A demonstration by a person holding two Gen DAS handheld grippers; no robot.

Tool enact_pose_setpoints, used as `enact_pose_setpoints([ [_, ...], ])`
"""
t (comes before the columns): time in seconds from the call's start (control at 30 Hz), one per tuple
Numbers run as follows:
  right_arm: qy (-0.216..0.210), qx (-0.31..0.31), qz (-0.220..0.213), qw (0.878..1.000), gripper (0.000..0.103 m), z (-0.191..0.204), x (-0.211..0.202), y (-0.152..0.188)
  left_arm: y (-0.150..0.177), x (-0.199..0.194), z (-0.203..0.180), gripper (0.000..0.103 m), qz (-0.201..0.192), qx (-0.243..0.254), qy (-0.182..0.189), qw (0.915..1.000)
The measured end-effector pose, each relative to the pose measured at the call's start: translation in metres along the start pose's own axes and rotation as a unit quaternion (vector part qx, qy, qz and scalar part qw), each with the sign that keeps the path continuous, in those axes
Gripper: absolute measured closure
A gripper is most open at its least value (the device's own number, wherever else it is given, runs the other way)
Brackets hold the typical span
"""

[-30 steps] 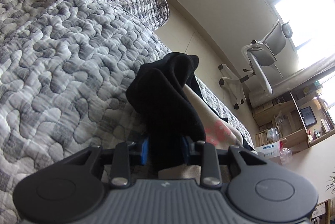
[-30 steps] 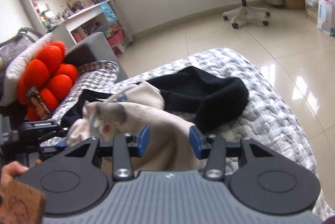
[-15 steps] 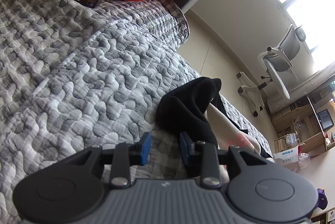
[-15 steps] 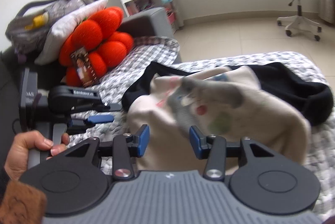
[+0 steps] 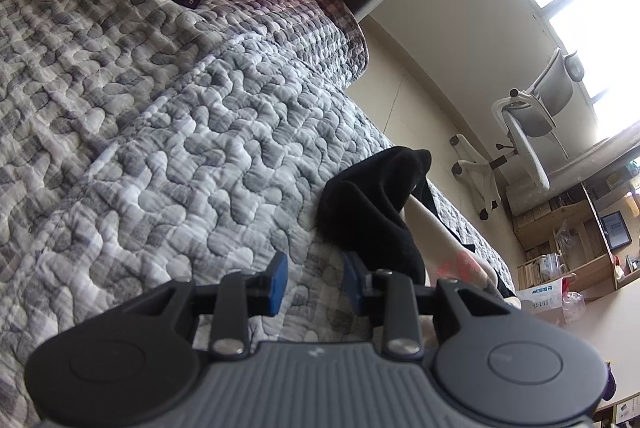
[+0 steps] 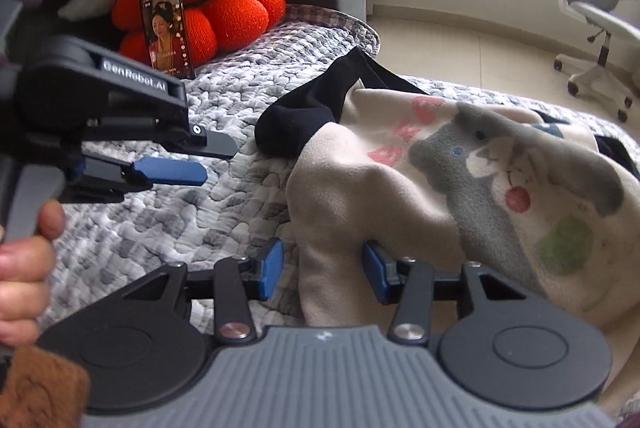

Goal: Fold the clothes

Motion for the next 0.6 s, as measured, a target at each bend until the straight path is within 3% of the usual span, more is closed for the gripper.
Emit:
enact_pose_setpoints([
  [0.03, 0.004, -0.006, -0.003, 1.000, 0.054, 0.001, 0.000, 0.000, 0.001, 0.001, -0.001, 0.073, 0.001, -0.001, 0.002, 1.0000],
  [0.1, 0.019, -0.015, -0.010, 1.000, 0.065, 0.001, 0.000, 0.000, 0.002, 0.004, -0.002, 0.073, 0.005, -0.001, 0.007, 1.0000],
  [0.13, 0.029, -0.020, -0.013, 0.999, 0.081, 0.000, 0.001, -0.001, 0.003, 0.006, -0.003, 0.073, 0.007, -0.002, 0.009, 0.9999],
  [0.17, 0.029, -0.014, -0.018, 0.999, 0.091, -0.005, 0.000, -0.003, 0.004, 0.008, -0.003, 0.073, 0.008, -0.002, 0.011, 0.9999],
  [0.33, 0.005, 0.080, -0.042, 0.996, 0.097, -0.049, -0.013, -0.016, 0.008, 0.017, -0.008, 0.073, 0.016, -0.016, 0.032, 0.9992],
  [0.6, -0.007, 0.218, -0.052, 0.974, 0.097, -0.122, -0.026, -0.019, 0.024, 0.040, -0.024, 0.073, 0.046, -0.048, 0.091, 0.9936],
])
Point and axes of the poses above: each gripper's, at about its wrist camera, not at the fingertips, and x roughly the way its jaws point, z to its left, y to its underside, the point moved 5 cm from there along x, roughly the way its jaws point, and after that the axes turned 10 degrees about y, right-handed, at the moved point
